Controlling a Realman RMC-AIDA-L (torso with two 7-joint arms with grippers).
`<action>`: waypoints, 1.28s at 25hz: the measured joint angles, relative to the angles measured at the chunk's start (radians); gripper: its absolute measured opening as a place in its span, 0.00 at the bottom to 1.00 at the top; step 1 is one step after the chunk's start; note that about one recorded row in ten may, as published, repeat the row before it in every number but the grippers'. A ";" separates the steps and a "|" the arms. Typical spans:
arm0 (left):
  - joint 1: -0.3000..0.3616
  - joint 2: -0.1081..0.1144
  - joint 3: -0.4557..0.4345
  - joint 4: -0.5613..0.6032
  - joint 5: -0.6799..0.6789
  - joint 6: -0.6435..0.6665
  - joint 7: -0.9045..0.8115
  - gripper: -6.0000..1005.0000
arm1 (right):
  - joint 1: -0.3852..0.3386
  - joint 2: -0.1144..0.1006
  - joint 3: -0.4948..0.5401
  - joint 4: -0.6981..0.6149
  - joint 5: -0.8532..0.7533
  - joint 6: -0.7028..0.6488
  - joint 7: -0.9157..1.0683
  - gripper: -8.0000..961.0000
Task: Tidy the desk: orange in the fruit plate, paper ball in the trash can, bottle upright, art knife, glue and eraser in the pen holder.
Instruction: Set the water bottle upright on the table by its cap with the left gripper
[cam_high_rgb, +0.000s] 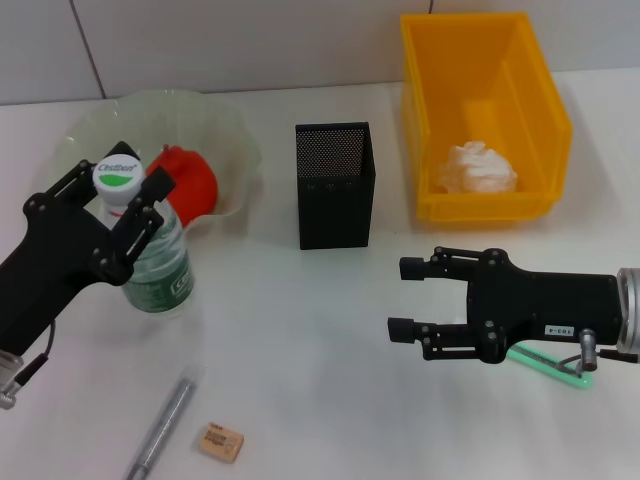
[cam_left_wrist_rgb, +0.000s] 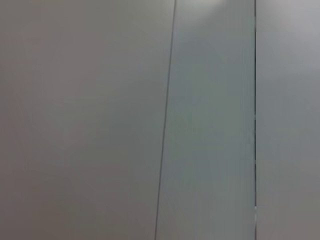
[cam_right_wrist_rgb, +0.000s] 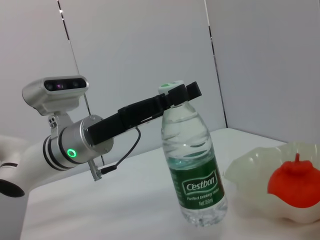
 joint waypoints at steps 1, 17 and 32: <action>0.002 0.000 -0.001 0.000 0.000 0.000 0.000 0.54 | 0.000 0.000 0.000 0.000 0.000 0.000 0.000 0.80; 0.014 -0.007 -0.064 -0.067 -0.006 -0.002 0.047 0.55 | 0.007 0.000 -0.011 -0.004 0.002 0.000 0.012 0.80; 0.006 -0.027 -0.123 -0.116 -0.011 -0.025 0.079 0.56 | 0.014 0.002 -0.024 -0.002 0.008 -0.001 0.026 0.80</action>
